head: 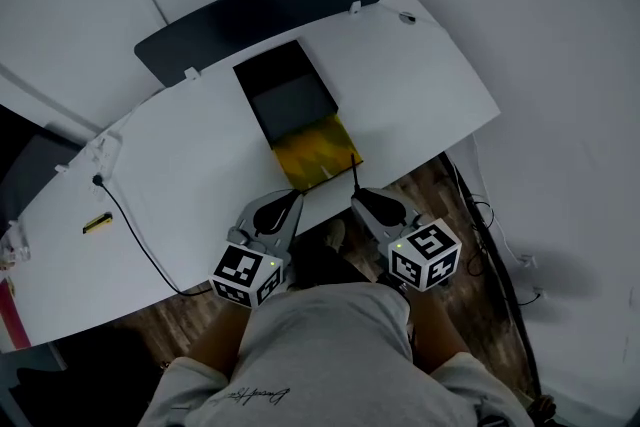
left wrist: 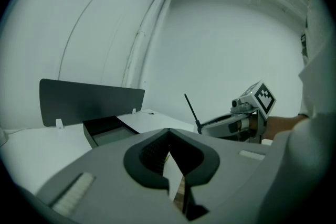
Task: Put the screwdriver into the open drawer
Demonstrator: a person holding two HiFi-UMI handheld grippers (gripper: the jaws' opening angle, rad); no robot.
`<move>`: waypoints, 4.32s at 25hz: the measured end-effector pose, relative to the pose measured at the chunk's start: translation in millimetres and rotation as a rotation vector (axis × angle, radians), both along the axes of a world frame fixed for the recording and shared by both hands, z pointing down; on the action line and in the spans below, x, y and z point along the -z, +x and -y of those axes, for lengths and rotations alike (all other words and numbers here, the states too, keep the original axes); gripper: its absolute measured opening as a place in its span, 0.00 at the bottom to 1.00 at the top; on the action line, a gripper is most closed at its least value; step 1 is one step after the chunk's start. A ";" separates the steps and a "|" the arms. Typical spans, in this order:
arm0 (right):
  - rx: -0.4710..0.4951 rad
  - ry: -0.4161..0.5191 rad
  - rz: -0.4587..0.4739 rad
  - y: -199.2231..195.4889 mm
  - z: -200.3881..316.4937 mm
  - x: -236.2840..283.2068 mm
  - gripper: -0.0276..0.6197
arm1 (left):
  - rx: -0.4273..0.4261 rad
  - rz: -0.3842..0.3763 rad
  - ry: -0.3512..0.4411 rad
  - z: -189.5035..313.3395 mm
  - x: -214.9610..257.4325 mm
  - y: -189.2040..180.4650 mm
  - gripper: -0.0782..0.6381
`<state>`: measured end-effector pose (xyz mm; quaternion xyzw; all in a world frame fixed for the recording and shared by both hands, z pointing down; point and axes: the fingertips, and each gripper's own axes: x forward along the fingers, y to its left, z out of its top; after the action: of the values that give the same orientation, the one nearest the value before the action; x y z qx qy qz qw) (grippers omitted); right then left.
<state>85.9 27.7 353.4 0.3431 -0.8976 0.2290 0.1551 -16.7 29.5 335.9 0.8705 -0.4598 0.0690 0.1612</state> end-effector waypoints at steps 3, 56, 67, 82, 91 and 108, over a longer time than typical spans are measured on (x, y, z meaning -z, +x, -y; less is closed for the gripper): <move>0.020 -0.005 0.005 3.5 24.9 0.2 0.16 | 0.018 0.001 -0.001 23.7 1.0 4.4 0.11; 0.192 -0.085 -0.164 -26.5 141.9 -50.1 0.16 | 0.162 0.011 -0.120 136.0 -39.0 -53.9 0.11; 0.236 -0.100 -0.244 -29.1 140.3 -87.3 0.16 | 0.184 0.022 -0.151 132.5 -69.2 -66.3 0.11; 0.324 -0.100 -0.367 -42.5 136.2 -127.5 0.16 | 0.210 0.019 -0.175 127.5 -91.1 -75.3 0.11; 0.362 -0.111 -0.444 -41.6 133.6 -153.5 0.16 | 0.227 0.012 -0.187 125.0 -100.6 -80.8 0.11; 0.555 -0.029 -0.690 -50.5 129.4 -194.2 0.16 | 0.243 -0.001 -0.213 120.4 -115.8 -89.0 0.11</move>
<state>35.5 -101.7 547.6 0.1431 -0.8481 0.0632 0.5062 -105.6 -90.9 451.7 0.7865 -0.5517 0.0971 0.2601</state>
